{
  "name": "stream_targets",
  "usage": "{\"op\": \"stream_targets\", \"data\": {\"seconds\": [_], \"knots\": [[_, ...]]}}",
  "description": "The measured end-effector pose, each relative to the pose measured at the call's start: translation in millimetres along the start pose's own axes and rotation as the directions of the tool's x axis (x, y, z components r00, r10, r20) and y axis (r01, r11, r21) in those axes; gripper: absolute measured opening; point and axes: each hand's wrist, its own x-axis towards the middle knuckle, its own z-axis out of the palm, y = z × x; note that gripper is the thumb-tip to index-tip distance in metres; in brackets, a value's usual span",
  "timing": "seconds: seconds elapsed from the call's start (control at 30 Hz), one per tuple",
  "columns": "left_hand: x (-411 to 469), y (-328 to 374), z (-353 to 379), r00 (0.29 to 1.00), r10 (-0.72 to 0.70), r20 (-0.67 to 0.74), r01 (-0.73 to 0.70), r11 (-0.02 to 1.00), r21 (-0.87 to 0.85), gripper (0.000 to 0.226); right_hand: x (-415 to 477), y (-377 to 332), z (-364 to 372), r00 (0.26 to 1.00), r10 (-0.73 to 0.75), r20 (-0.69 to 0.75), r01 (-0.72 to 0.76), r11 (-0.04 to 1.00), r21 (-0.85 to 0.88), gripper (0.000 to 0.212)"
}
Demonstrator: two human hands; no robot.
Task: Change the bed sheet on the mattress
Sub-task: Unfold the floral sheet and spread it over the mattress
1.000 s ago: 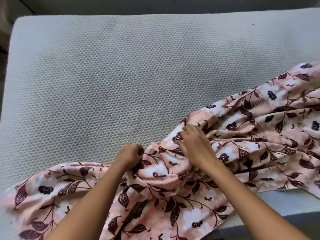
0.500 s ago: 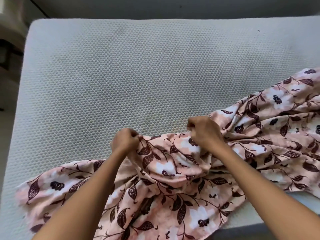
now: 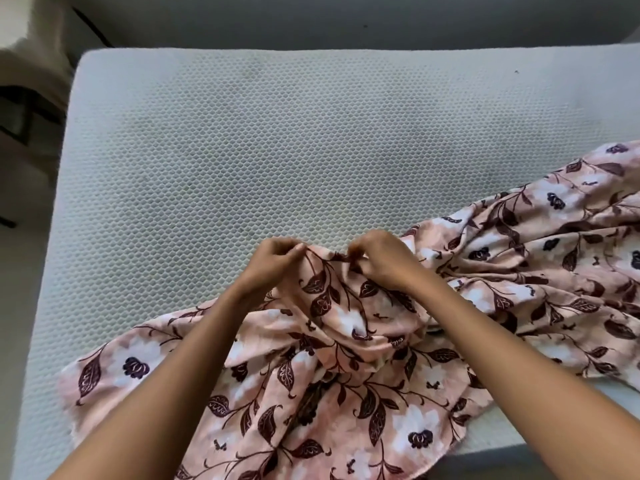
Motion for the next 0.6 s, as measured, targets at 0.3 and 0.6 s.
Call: {"op": "stream_targets", "data": {"seconds": [0.3, 0.6], "knots": [[25, -53, -4, 0.967, -0.198, 0.158, 0.028, 0.704, 0.710, 0.015, -24, 0, 0, 0.920, -0.072, -0.386, 0.060, 0.997, -0.042, 0.019], [25, -20, -49, 0.968, 0.081, -0.239, 0.138, 0.626, 0.767, 0.014, -27, 12, -7, 0.893, 0.078, -0.444, -0.092, 0.996, -0.010, 0.018]]}}
